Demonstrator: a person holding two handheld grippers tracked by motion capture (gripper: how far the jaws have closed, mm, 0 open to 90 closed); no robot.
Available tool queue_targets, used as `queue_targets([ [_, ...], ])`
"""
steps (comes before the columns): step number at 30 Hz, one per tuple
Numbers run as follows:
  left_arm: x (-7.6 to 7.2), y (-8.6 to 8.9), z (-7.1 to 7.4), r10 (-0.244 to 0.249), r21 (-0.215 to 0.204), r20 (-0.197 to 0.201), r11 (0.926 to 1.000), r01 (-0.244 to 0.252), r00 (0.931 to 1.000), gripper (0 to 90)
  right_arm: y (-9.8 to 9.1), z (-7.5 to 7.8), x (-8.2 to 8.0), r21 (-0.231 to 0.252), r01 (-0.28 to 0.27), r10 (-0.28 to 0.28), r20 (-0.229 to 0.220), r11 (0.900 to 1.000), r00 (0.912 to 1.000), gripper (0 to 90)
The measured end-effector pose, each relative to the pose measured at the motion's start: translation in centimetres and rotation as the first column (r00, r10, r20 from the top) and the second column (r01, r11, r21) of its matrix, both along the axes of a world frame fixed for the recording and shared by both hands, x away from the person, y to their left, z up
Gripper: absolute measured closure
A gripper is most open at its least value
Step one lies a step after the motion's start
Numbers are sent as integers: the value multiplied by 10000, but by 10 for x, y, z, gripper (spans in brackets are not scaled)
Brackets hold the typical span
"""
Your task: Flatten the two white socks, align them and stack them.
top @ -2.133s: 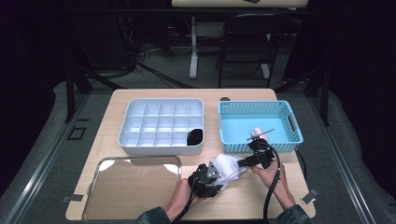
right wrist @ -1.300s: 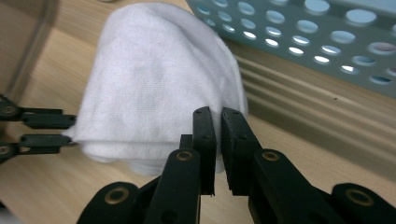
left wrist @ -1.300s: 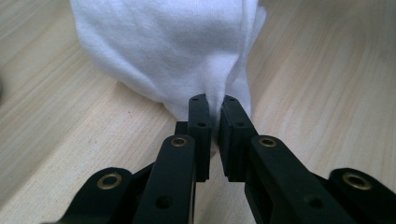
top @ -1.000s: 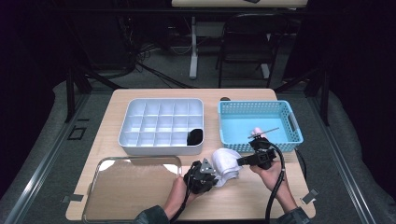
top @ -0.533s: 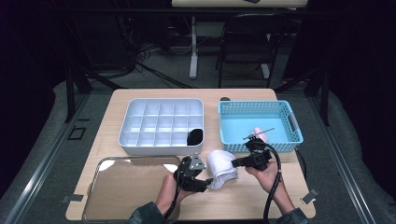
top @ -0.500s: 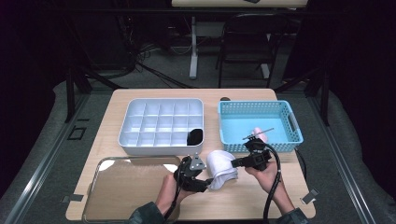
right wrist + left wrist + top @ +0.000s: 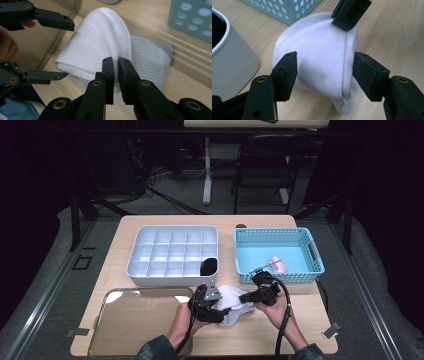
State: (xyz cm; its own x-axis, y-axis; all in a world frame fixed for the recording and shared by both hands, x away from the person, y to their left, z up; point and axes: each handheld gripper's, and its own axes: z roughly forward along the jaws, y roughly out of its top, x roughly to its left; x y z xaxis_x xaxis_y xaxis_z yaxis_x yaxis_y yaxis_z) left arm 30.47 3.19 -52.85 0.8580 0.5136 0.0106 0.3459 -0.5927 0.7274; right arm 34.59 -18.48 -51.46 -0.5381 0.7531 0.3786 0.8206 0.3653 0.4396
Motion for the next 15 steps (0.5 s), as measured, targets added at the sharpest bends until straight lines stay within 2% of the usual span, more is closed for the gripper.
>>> queue_targets([
  [2,0,-2,-1,-43,136,-32,9999,43,10000,392,5,-5,0,13,147,-147,-52,9999,9999,826],
  [3,1,-3,-3,-101,242,-59,9997,103,9999,408,6,-6,0,-95,-116,115,-154,9999,9998,822],
  [5,2,-5,-7,-178,528,-154,9984,186,9997,438,9,-9,0,-2,-328,328,-319,9995,9990,793],
  [7,2,-7,-11,-200,805,-230,9965,218,9995,485,7,-10,2,-149,-529,523,-385,9985,9979,756],
  [10,4,-8,-16,-168,981,-431,9950,209,9989,528,1,-7,2,80,-221,222,-132,9997,9997,686],
  [15,6,-8,-18,-168,1072,-486,9940,219,9987,548,-8,-4,2,-80,-88,88,105,9999,9999,623],
])
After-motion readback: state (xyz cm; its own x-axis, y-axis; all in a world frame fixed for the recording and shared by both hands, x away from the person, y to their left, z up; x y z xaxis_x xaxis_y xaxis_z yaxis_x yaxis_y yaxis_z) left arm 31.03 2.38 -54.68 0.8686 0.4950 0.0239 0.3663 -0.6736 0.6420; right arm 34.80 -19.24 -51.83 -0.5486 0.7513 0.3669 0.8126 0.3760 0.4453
